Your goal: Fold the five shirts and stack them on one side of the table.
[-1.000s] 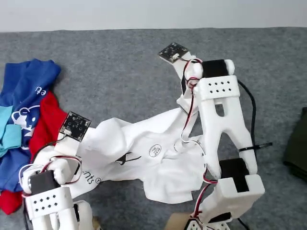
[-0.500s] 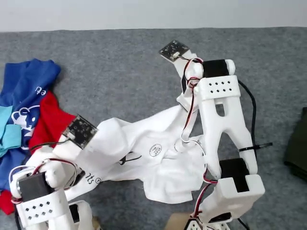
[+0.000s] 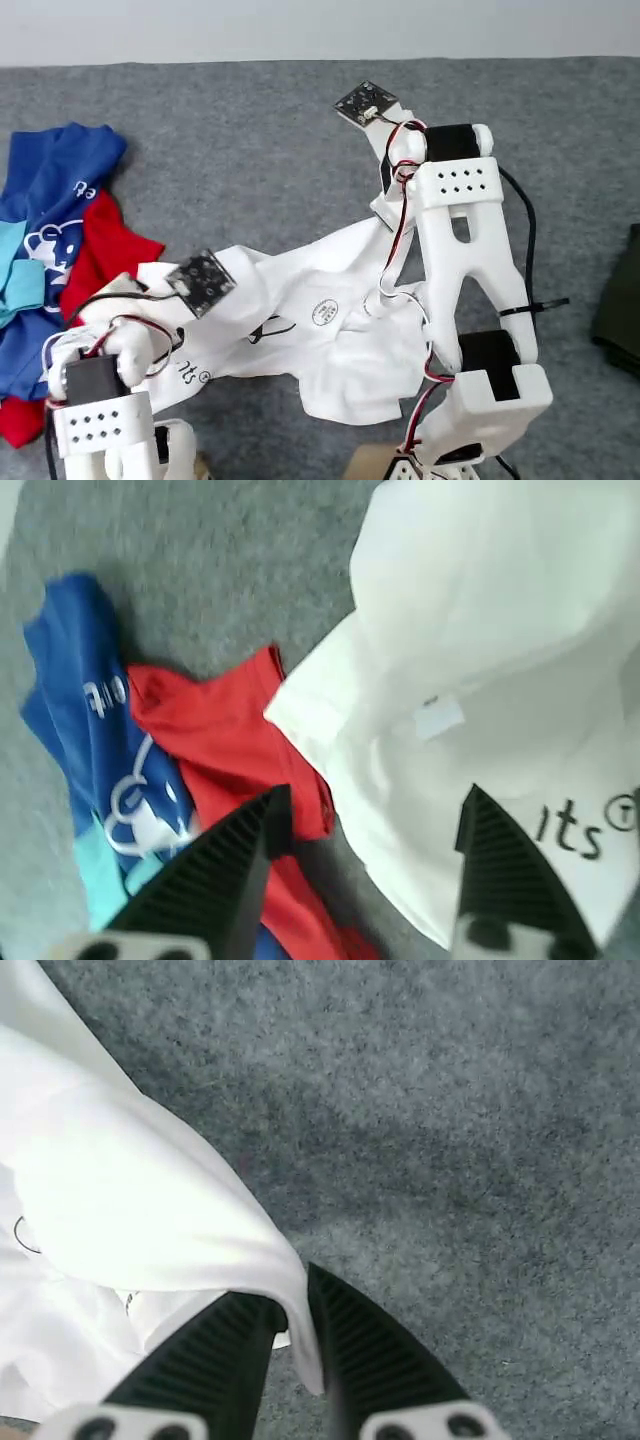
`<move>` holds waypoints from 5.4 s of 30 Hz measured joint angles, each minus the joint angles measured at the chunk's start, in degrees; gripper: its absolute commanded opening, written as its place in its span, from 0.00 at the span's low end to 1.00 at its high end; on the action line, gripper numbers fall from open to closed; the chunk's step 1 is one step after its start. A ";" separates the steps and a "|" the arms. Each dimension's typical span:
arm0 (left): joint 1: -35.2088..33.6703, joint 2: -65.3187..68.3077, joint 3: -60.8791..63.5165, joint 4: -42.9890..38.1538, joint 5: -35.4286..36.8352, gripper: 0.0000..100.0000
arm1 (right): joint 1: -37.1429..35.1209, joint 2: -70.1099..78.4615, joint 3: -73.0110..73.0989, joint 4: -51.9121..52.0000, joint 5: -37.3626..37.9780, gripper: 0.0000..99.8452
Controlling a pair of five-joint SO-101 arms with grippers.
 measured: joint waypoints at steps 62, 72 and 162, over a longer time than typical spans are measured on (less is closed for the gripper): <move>2.64 2.81 -3.43 -15.21 10.81 0.08 | 0.00 -5.45 0.00 0.62 0.00 0.01; 1.85 31.38 -32.97 8.97 14.33 0.09 | 0.00 -5.45 0.00 3.87 0.00 0.01; 6.95 21.54 -77.71 18.81 26.20 0.00 | 11.69 -35.78 -44.04 3.96 17.49 0.01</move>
